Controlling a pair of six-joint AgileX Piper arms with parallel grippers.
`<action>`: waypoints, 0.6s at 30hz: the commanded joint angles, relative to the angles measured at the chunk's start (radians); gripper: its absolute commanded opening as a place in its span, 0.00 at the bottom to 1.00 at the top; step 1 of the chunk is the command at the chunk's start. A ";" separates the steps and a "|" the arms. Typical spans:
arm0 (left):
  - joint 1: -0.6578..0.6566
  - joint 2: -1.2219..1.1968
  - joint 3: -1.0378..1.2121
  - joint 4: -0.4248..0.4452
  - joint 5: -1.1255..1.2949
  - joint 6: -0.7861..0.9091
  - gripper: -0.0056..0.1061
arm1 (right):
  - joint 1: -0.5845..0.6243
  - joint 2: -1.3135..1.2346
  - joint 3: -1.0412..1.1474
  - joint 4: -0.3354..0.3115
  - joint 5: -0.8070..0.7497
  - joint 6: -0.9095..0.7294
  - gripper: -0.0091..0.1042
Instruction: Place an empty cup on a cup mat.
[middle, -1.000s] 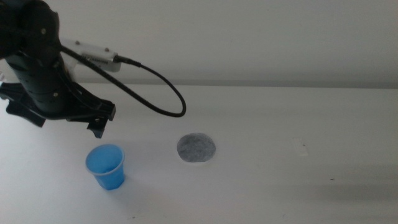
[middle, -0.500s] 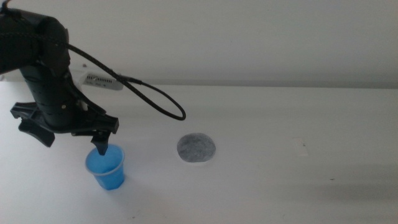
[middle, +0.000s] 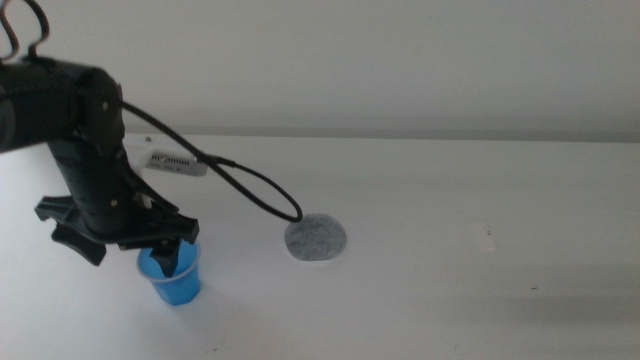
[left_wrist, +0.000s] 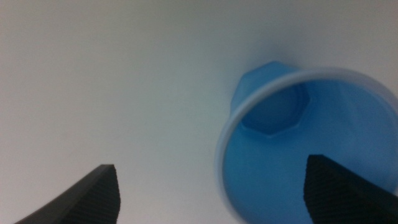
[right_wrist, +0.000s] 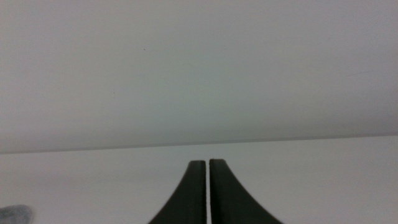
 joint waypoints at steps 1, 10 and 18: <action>0.002 0.003 0.028 -0.005 -0.068 0.002 0.75 | 0.001 -0.036 0.035 -0.010 -0.006 -0.001 0.07; 0.002 0.033 0.063 -0.011 -0.121 0.000 0.56 | 0.001 -0.036 0.035 -0.010 -0.006 -0.001 0.07; -0.020 -0.032 0.037 -0.029 0.006 -0.013 0.03 | 0.001 -0.036 0.035 -0.010 -0.006 -0.001 0.07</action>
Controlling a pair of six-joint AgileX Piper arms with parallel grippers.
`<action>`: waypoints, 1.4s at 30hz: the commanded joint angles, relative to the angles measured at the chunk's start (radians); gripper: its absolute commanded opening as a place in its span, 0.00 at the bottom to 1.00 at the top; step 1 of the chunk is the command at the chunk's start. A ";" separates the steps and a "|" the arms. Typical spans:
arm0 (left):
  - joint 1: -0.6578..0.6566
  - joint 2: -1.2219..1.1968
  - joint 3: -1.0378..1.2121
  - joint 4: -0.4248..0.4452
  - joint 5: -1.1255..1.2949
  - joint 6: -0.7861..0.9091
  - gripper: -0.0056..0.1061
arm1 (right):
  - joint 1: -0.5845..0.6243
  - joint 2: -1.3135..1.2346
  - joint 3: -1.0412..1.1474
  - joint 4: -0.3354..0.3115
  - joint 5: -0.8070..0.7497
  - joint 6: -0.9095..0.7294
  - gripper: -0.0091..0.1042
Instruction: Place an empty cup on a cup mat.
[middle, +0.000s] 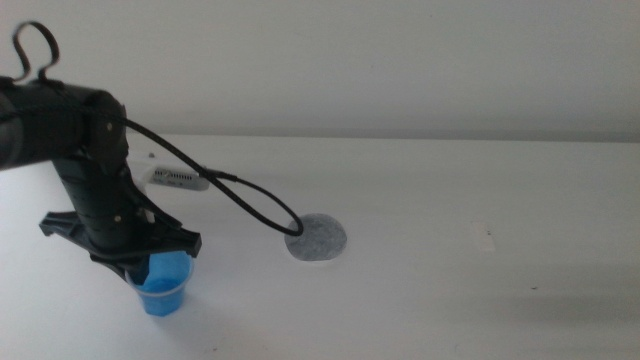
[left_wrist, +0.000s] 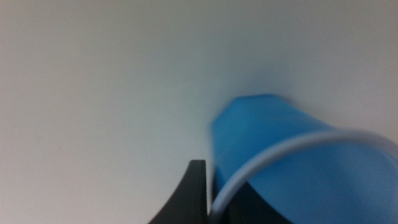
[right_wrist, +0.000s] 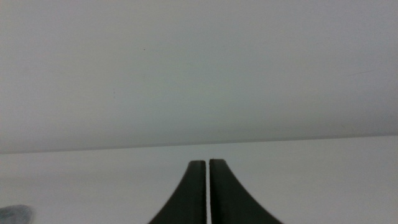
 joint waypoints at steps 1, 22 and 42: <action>-0.031 -0.059 -0.028 -0.013 0.067 -0.031 0.03 | 0.001 -0.036 0.035 -0.010 -0.006 -0.001 0.07; -0.363 0.288 -0.614 -0.081 0.182 -0.245 0.03 | 0.001 -0.036 0.035 -0.010 -0.006 -0.001 0.07; -0.363 0.439 -0.722 -0.059 0.177 -0.263 0.04 | 0.001 -0.036 0.035 -0.010 -0.006 -0.001 0.07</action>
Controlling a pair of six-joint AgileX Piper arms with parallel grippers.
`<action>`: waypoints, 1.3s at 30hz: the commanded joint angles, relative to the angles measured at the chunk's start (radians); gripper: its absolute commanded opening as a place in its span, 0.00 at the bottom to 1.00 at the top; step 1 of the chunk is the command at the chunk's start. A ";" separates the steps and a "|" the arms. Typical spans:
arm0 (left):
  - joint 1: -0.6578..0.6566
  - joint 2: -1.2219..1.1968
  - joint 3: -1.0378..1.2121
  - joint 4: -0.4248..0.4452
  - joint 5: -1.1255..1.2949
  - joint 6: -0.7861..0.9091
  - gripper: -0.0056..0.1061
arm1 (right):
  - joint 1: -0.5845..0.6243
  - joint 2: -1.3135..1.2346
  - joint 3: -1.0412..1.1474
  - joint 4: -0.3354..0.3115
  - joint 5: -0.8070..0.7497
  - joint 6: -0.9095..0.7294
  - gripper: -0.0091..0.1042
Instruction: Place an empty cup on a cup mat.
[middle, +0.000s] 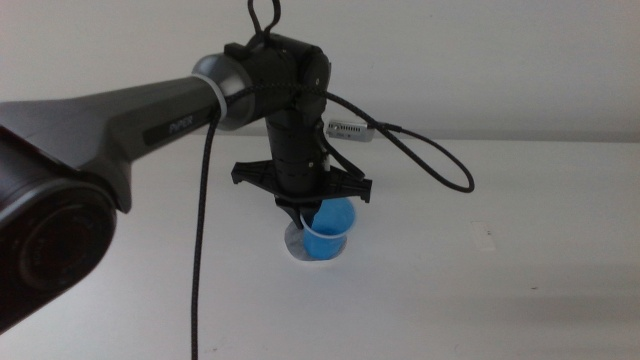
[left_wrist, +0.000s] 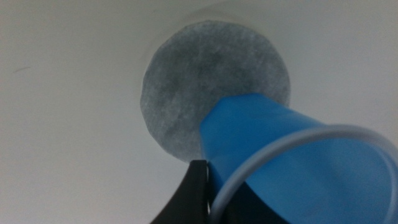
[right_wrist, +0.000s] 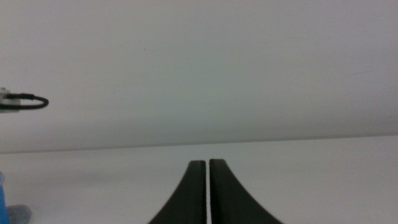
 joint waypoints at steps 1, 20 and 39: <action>-0.003 0.015 -0.007 0.004 -0.015 -0.010 0.04 | 0.001 -0.036 0.035 -0.010 -0.006 -0.001 0.07; -0.003 0.021 -0.005 0.050 -0.060 -0.007 0.07 | 0.001 -0.036 0.035 -0.010 -0.006 -0.001 0.07; 0.008 -0.071 -0.007 0.104 -0.014 0.083 0.89 | 0.001 -0.036 0.035 -0.010 -0.006 -0.001 0.07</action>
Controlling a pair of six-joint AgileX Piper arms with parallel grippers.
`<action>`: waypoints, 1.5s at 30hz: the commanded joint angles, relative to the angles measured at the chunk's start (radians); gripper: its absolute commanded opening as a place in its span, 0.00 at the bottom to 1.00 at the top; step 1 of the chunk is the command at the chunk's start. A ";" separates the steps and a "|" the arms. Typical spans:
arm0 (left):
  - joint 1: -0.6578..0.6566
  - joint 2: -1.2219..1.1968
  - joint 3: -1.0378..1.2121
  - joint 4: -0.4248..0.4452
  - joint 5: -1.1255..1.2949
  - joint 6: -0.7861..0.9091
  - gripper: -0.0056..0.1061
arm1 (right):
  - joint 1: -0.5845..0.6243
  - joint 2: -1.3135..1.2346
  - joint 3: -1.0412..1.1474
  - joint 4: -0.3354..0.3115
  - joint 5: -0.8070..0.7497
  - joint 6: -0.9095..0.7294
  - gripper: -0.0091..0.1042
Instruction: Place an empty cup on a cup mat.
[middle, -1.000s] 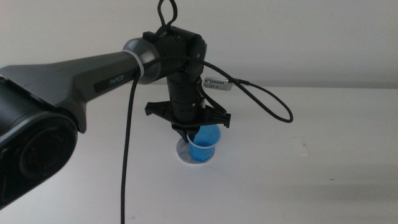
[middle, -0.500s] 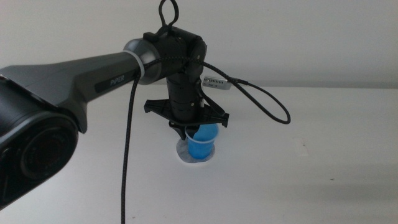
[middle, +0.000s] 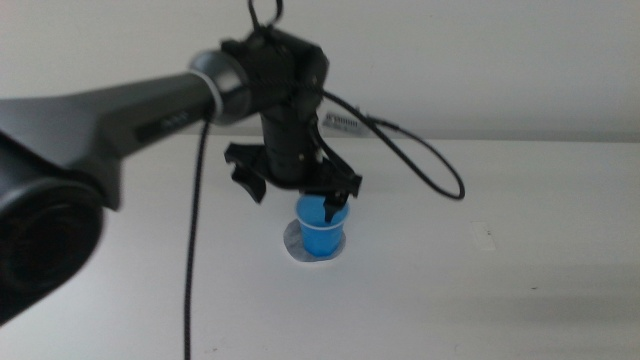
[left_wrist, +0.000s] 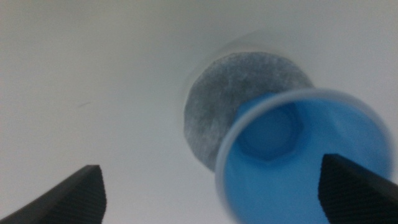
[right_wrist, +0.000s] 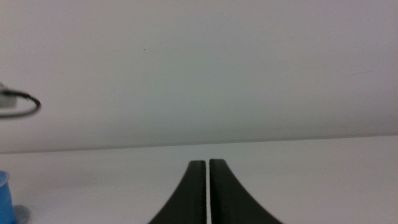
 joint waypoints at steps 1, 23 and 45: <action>0.006 -0.073 -0.007 0.003 0.028 0.013 0.89 | 0.001 -0.036 0.035 -0.010 -0.006 -0.001 0.07; 0.143 -1.089 0.593 0.083 0.008 0.248 0.89 | 0.001 -0.036 0.035 -0.010 -0.006 -0.001 0.07; 0.479 -2.024 1.671 0.016 -1.052 0.230 0.89 | 0.001 -0.036 0.035 -0.010 -0.006 -0.001 0.07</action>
